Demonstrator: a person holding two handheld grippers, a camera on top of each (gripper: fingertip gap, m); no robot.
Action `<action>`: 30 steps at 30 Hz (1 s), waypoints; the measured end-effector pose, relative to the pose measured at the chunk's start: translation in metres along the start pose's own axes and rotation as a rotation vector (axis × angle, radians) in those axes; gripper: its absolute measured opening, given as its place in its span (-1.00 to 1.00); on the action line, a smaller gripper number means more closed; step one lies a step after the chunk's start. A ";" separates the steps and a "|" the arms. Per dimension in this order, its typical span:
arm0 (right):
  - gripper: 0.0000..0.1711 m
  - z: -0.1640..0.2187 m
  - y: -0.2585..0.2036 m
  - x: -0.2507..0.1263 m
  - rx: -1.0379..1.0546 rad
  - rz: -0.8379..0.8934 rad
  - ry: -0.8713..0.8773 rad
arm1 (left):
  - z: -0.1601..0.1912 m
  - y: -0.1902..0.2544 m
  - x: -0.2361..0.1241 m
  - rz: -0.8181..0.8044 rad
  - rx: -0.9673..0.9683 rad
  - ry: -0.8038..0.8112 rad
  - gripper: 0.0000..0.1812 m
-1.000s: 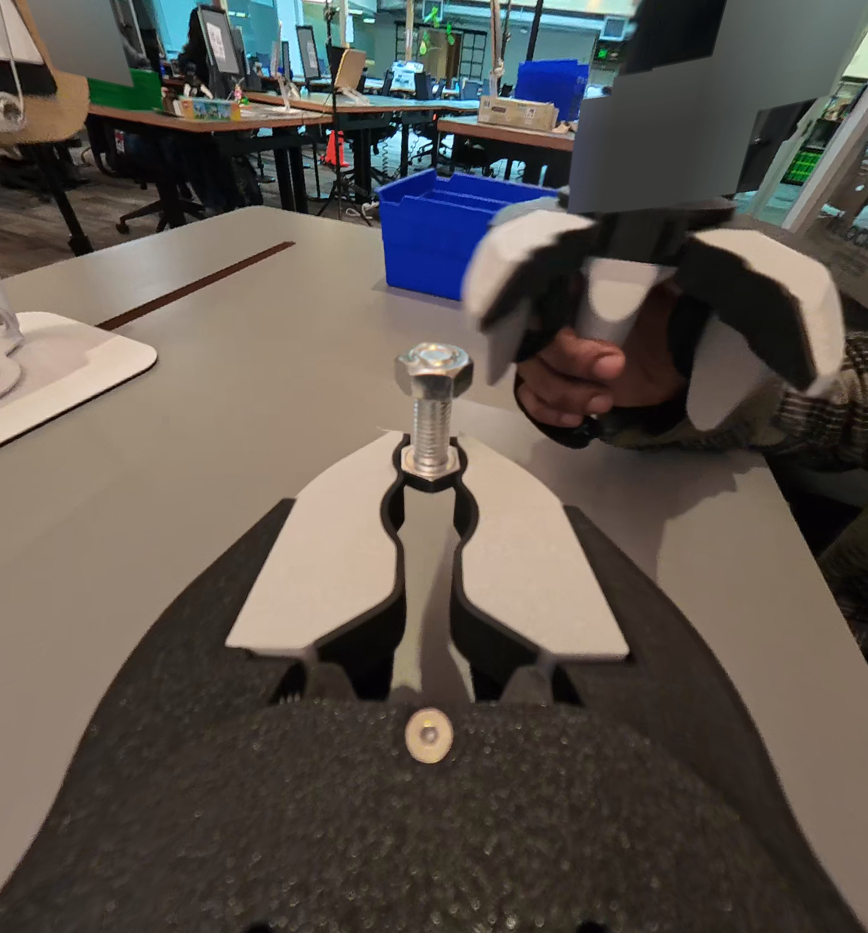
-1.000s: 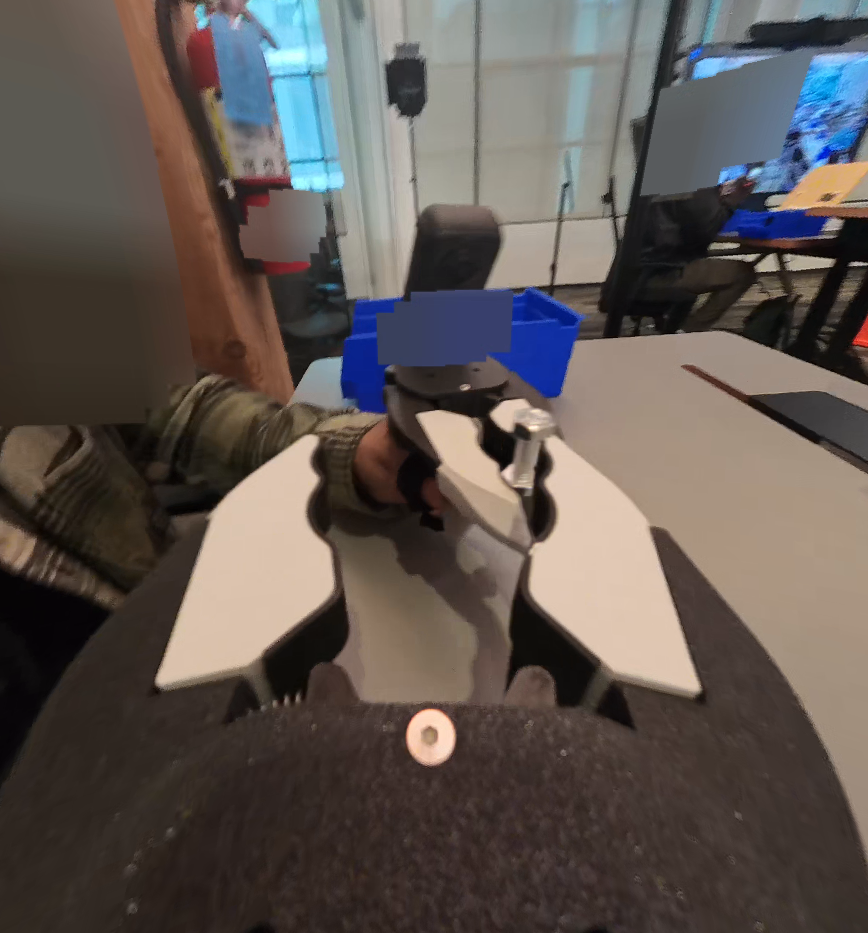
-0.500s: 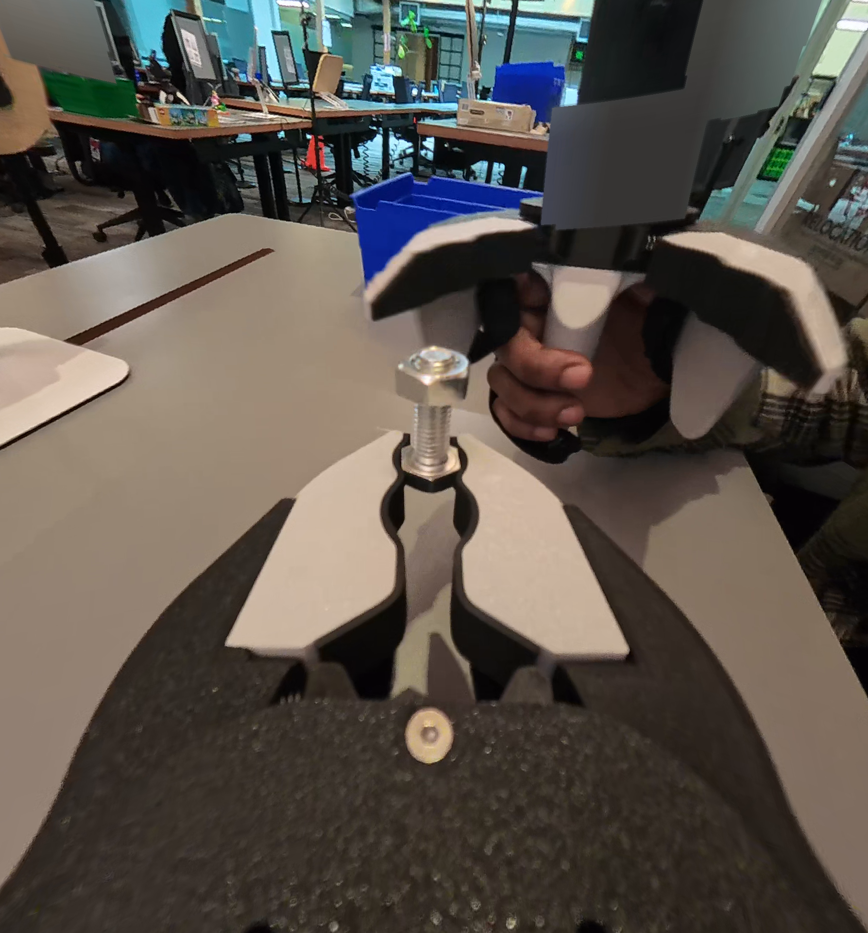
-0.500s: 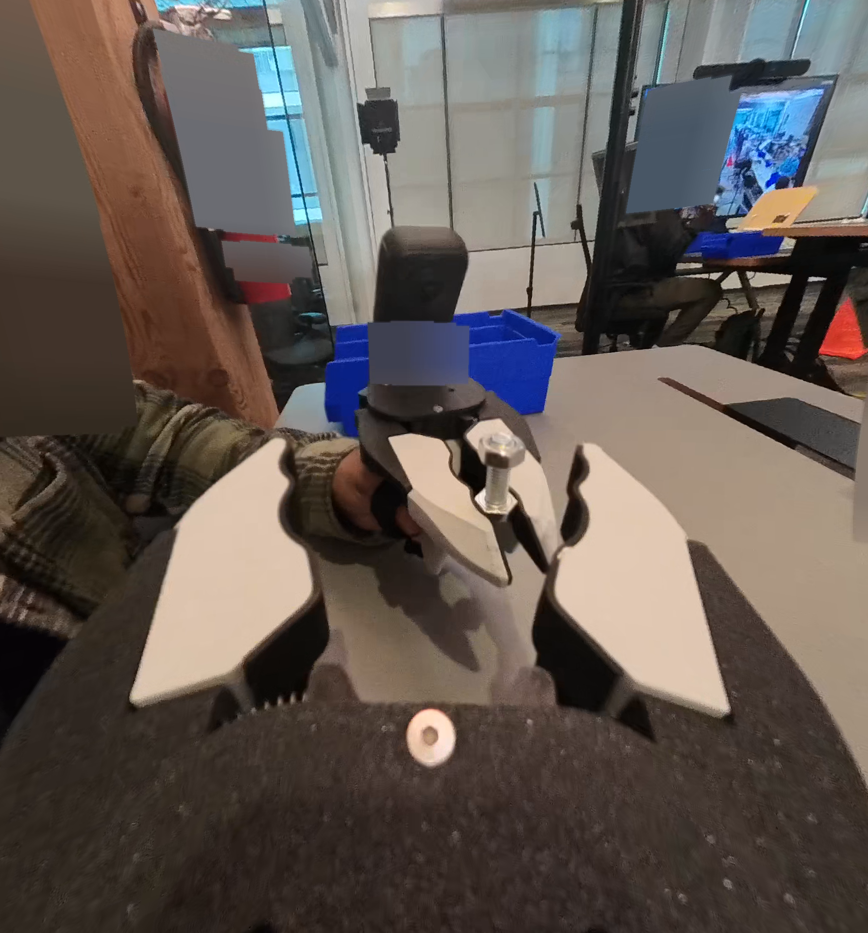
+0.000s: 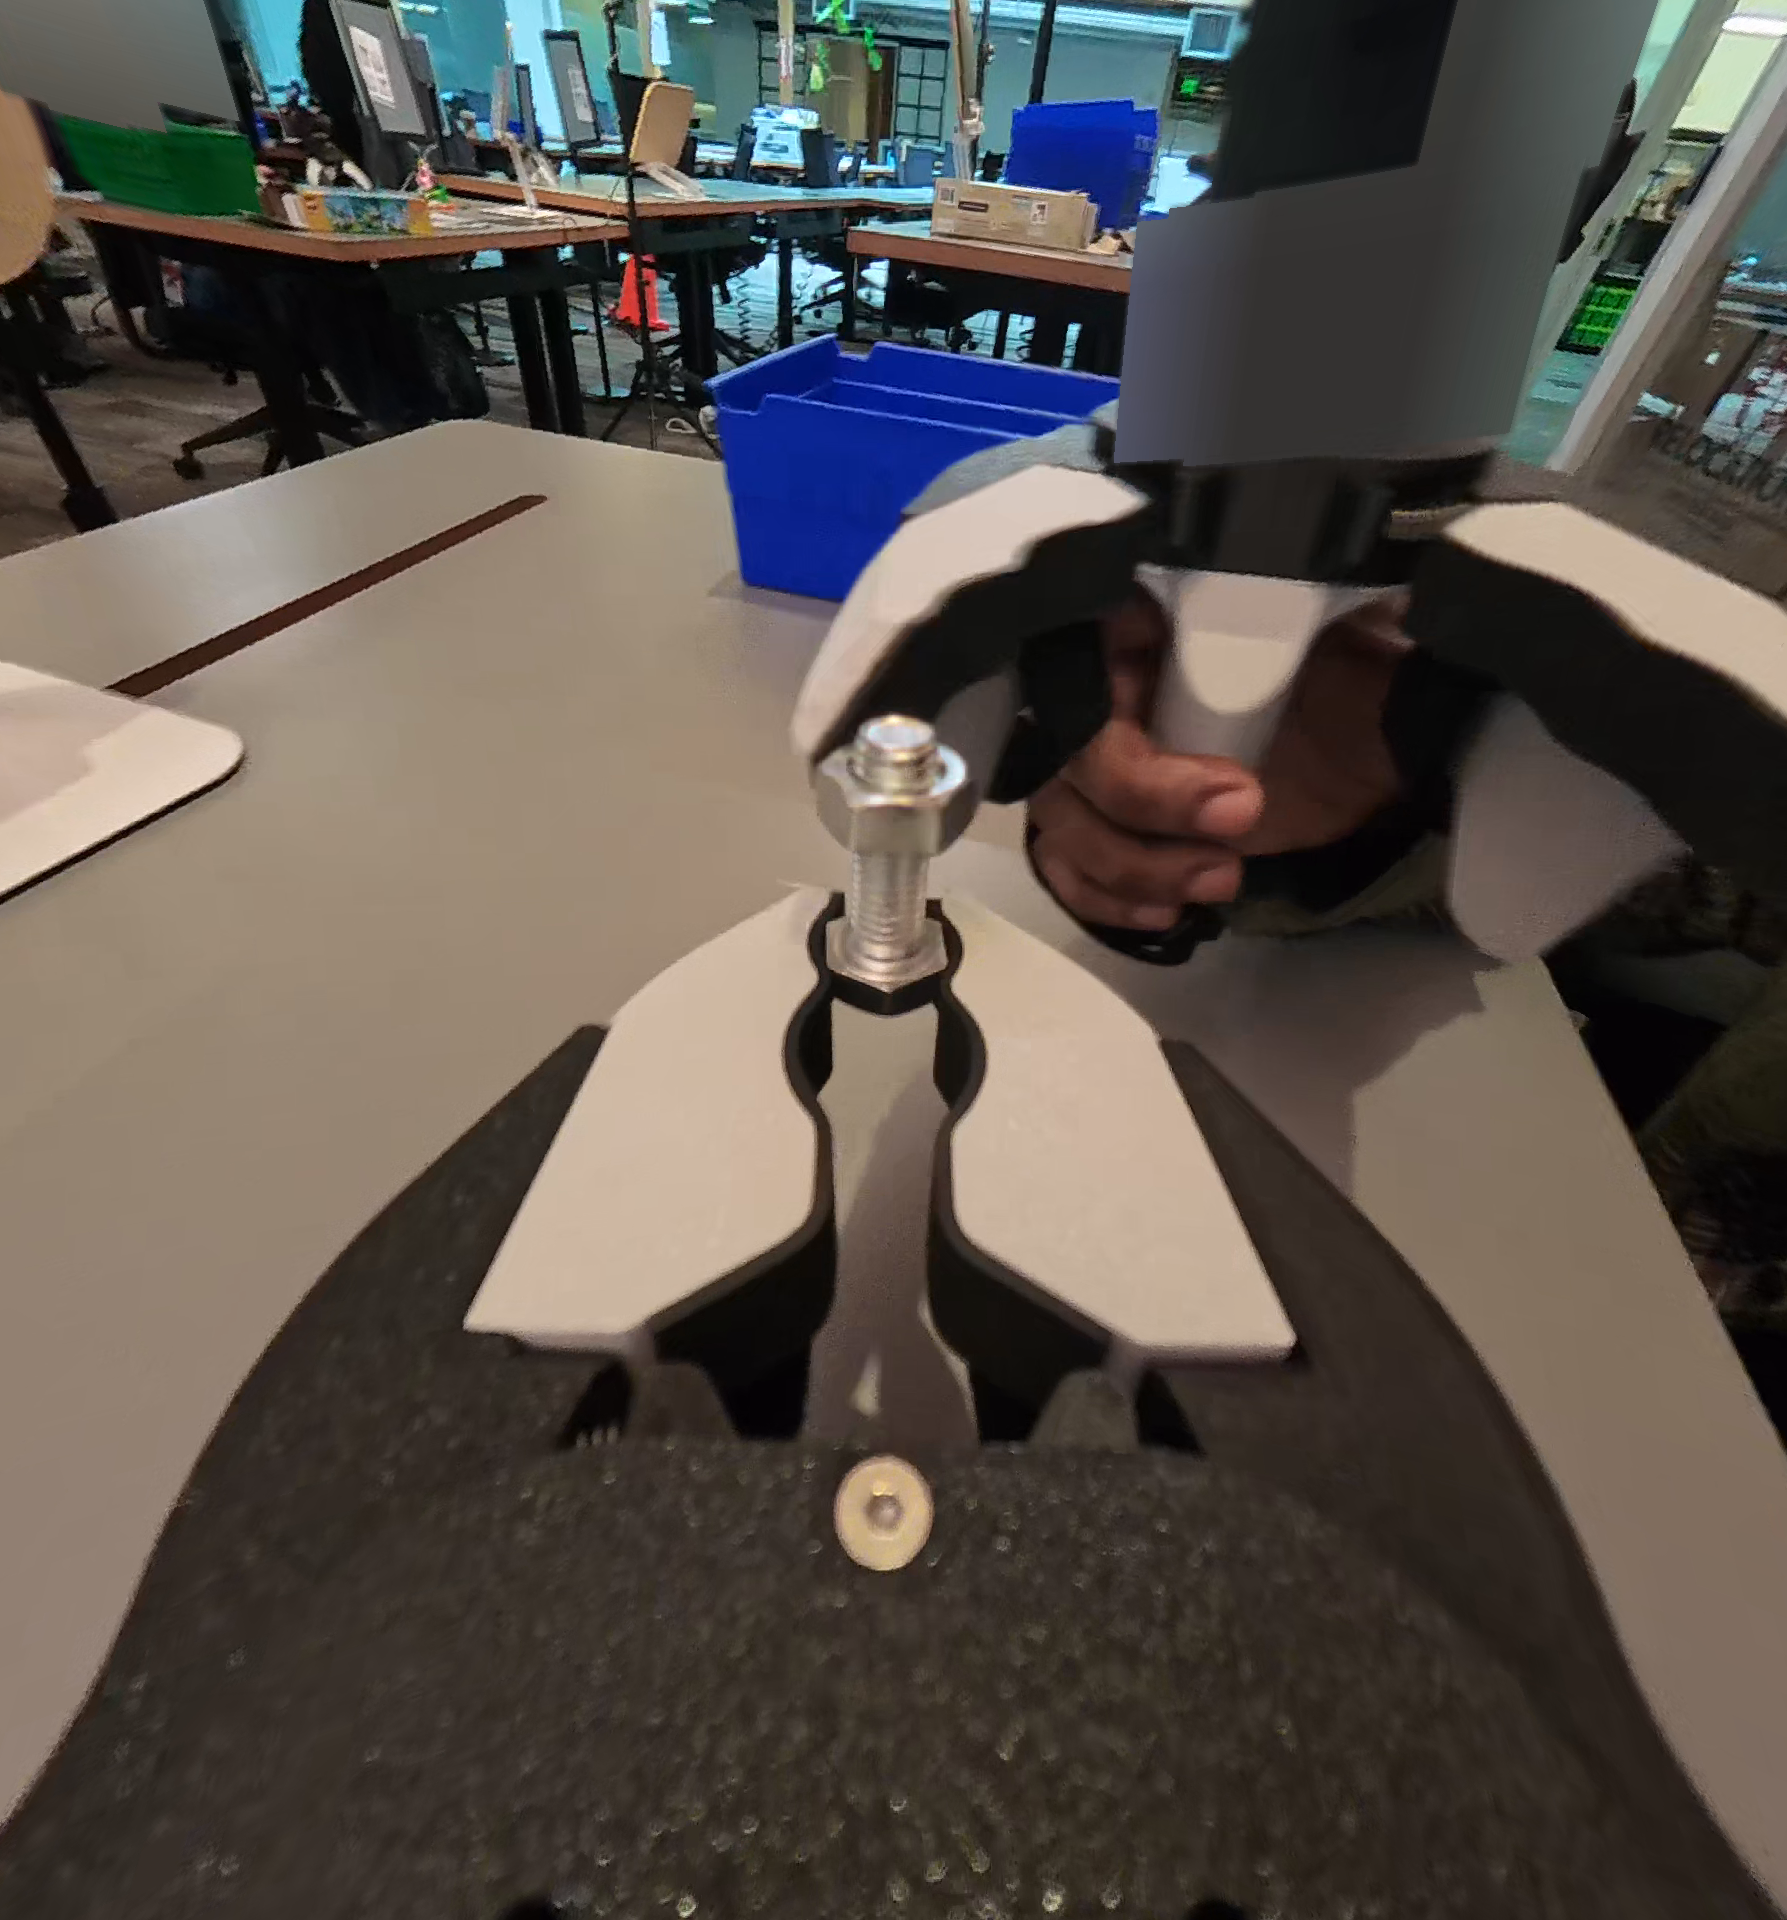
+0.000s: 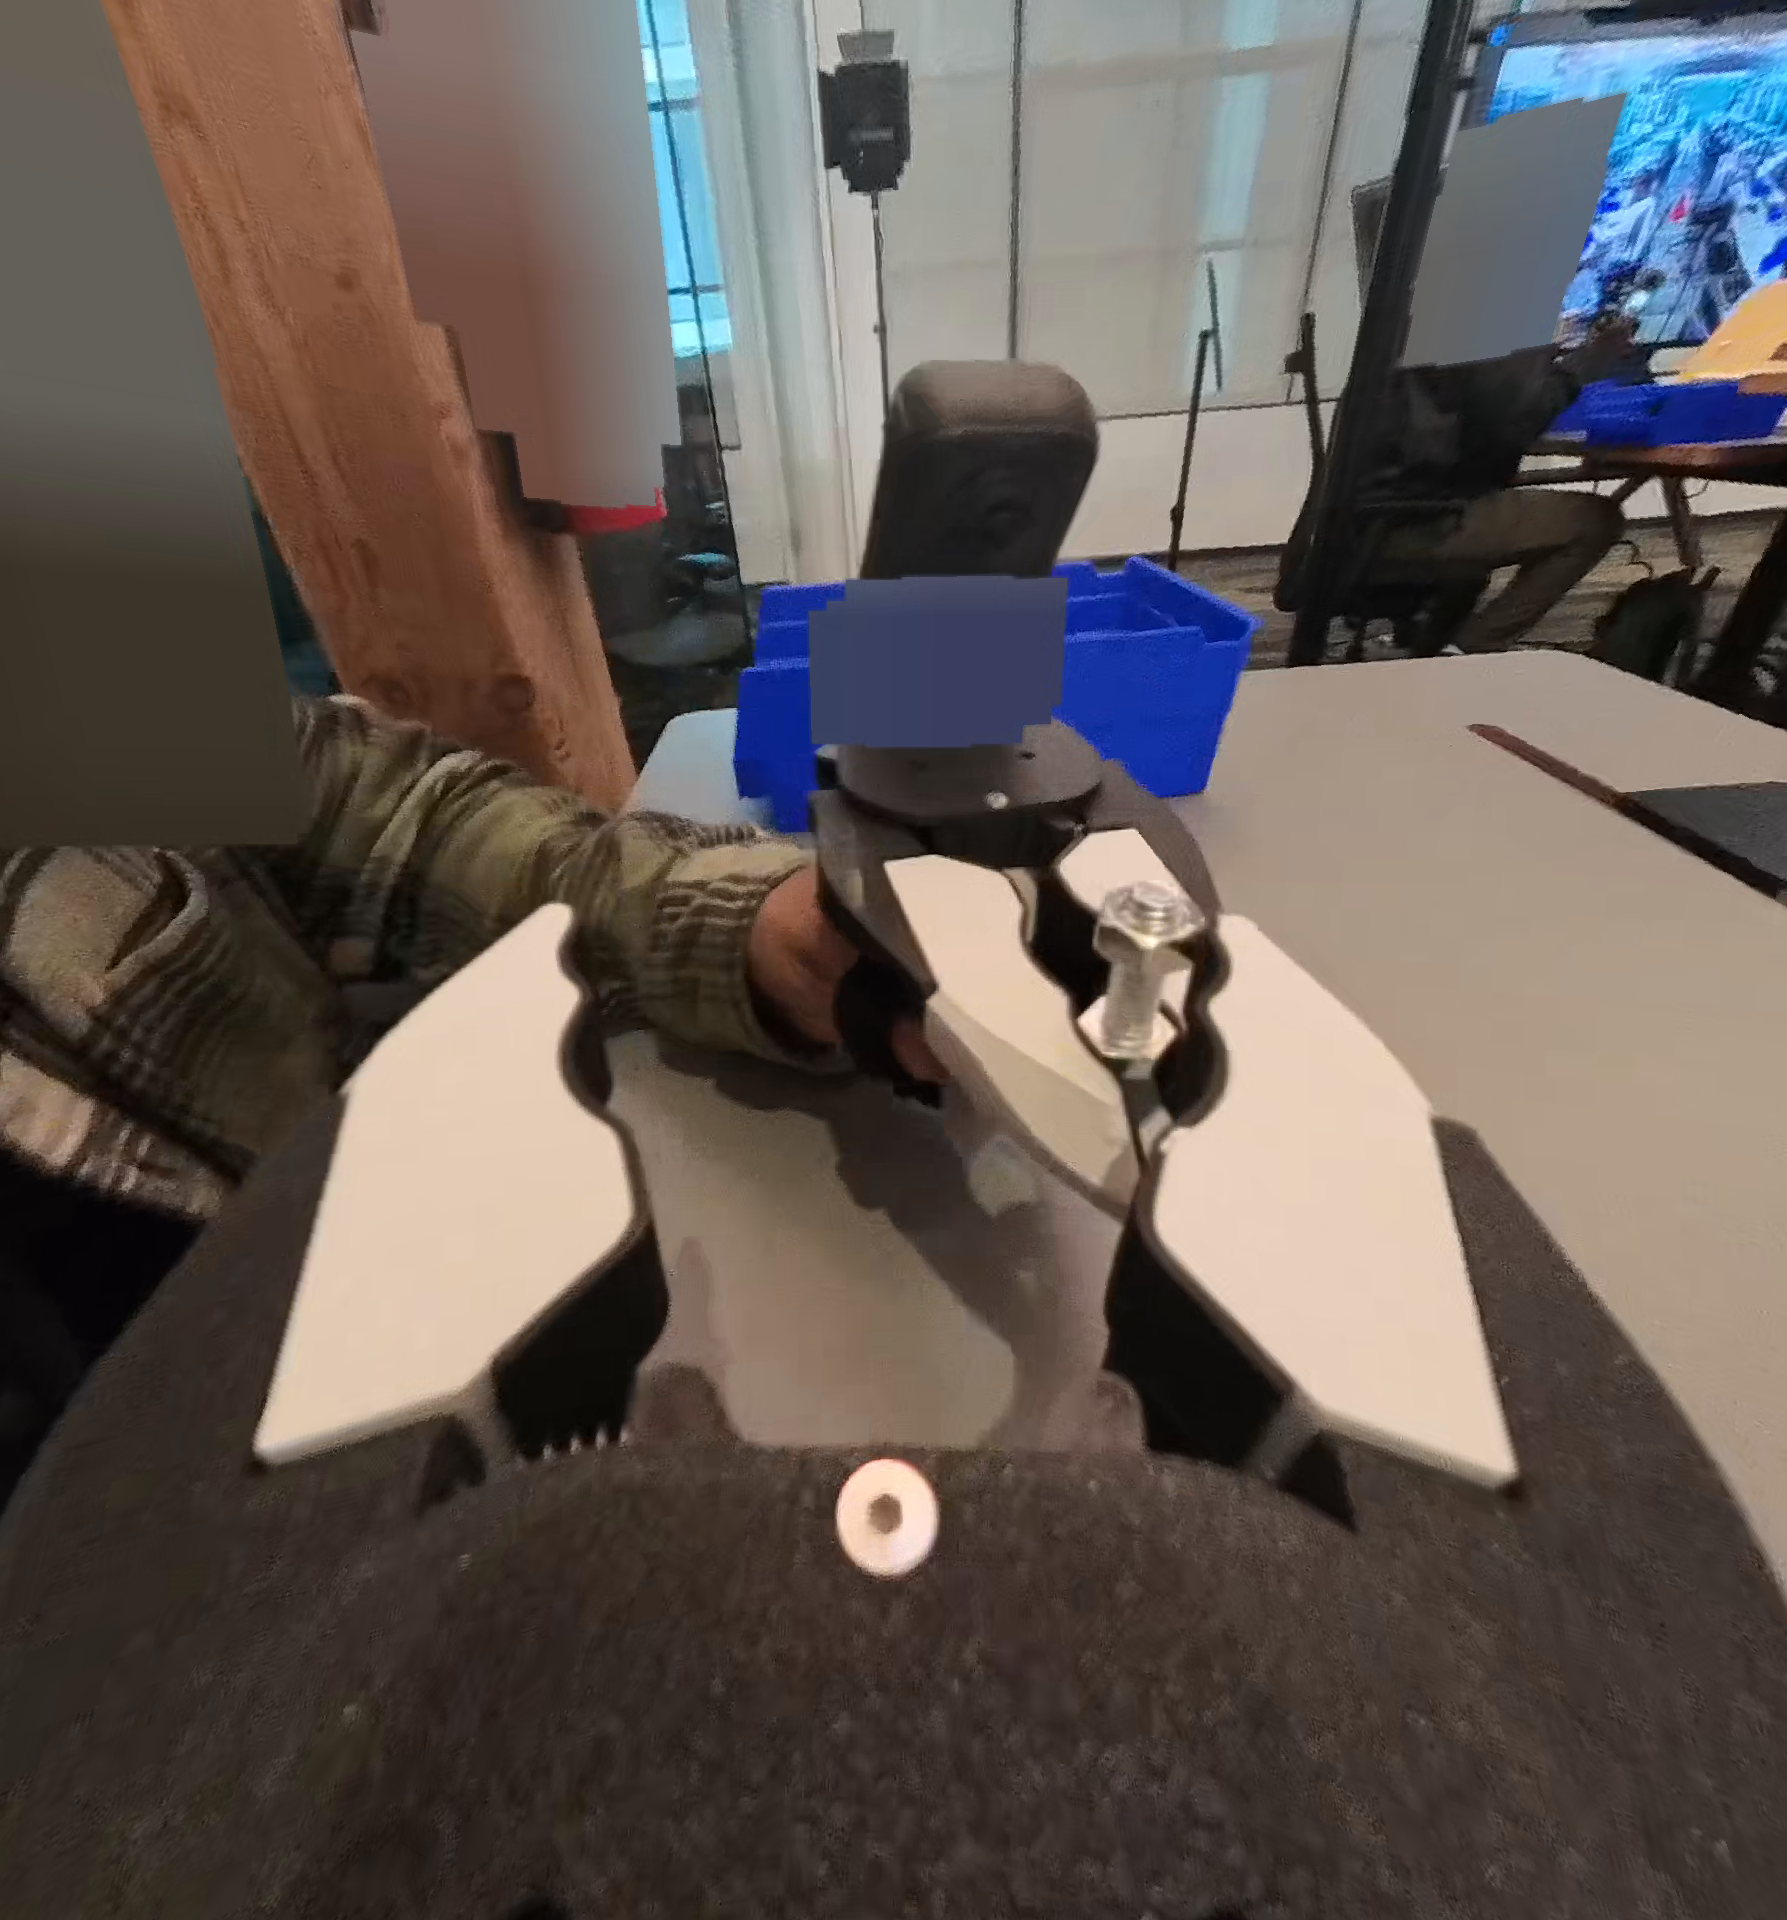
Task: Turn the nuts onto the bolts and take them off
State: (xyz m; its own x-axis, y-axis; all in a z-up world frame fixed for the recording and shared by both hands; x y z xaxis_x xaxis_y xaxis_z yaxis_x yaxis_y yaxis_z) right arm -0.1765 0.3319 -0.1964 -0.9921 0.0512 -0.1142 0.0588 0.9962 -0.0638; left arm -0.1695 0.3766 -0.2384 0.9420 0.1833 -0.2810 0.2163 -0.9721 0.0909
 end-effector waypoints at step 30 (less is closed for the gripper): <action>0.18 0.000 -0.002 -0.003 -0.013 0.004 0.003 | 0.001 -0.004 -0.003 0.010 -0.048 0.004 -0.84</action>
State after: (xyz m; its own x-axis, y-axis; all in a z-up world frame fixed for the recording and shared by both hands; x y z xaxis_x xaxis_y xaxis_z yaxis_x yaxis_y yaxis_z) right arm -0.1739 0.3297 -0.1962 -0.9922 0.0550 -0.1117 0.0609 0.9969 -0.0506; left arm -0.1735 0.3794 -0.2392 0.9452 0.1746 -0.2760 0.2190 -0.9657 0.1393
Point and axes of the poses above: each gripper's, where its closed fingertips meet, x out along the fingers, z out of its underside, y = z × x across the jaws, the point moved 2 cm from there along -x, back along the fingers, and after that the axes turned 5 degrees about -y, right-handed, at the moved point
